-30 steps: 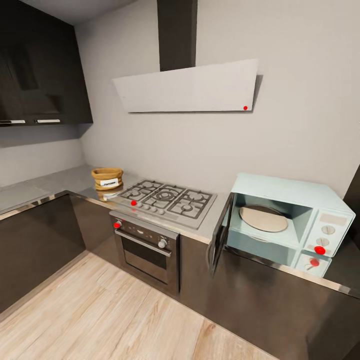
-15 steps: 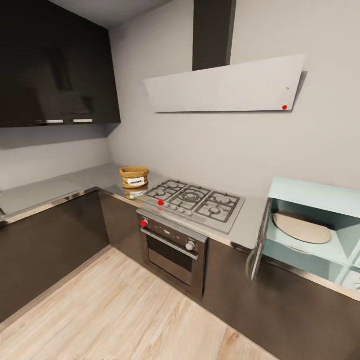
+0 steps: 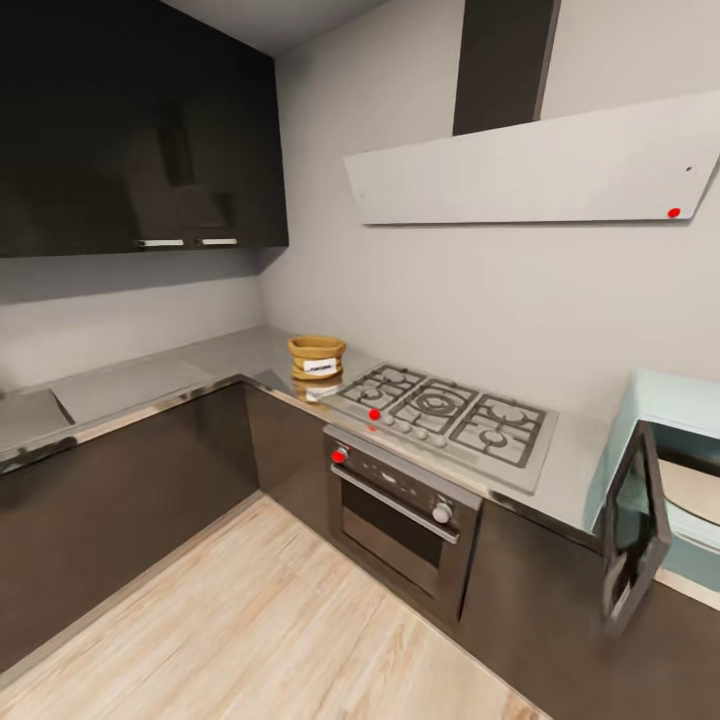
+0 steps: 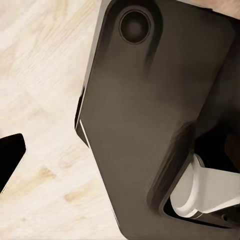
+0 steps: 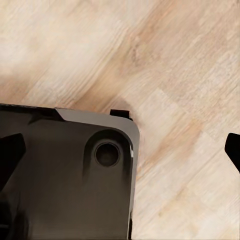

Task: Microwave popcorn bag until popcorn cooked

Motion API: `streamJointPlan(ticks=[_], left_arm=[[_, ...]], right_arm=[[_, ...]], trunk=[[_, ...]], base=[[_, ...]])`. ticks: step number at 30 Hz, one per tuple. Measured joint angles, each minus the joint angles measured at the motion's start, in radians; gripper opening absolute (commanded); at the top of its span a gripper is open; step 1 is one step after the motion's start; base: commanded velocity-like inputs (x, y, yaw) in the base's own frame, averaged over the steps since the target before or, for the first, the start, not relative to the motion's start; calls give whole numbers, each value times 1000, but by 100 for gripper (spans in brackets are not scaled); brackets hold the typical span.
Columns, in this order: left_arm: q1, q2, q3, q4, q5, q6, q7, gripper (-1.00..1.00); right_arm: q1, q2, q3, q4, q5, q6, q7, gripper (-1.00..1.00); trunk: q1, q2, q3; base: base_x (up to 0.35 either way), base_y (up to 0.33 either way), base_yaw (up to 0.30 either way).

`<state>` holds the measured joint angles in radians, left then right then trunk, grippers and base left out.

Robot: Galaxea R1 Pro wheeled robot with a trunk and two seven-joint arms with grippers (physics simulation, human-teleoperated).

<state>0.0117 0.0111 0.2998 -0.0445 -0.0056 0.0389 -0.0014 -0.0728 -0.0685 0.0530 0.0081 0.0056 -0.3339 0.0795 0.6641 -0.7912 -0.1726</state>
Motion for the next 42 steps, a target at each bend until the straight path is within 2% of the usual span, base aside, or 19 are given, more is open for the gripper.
streamJointPlan(ticks=[24,32,37,42], left_arm=[[0,1,0,0,0,0,0,100],[0,1,0,0,0,0,0,100],[0,20,1,0,0,0,1,100],[0,24,2,0,0,0,1,100]], right_arm=[[0,0,-5,1,-1,2,1,100],[0,1,-5,5,-1,2,1,100],[0,2,-5,6,-1,0,1,100],[0,5,-6,6,-2,1,0,100]], trunk=[[0,0,0],[0,0,0],[0,0,0],[0,0,0]], base=[[241,223,-8],[233,224,-221],[209,236,-242],[164,263,-87]])
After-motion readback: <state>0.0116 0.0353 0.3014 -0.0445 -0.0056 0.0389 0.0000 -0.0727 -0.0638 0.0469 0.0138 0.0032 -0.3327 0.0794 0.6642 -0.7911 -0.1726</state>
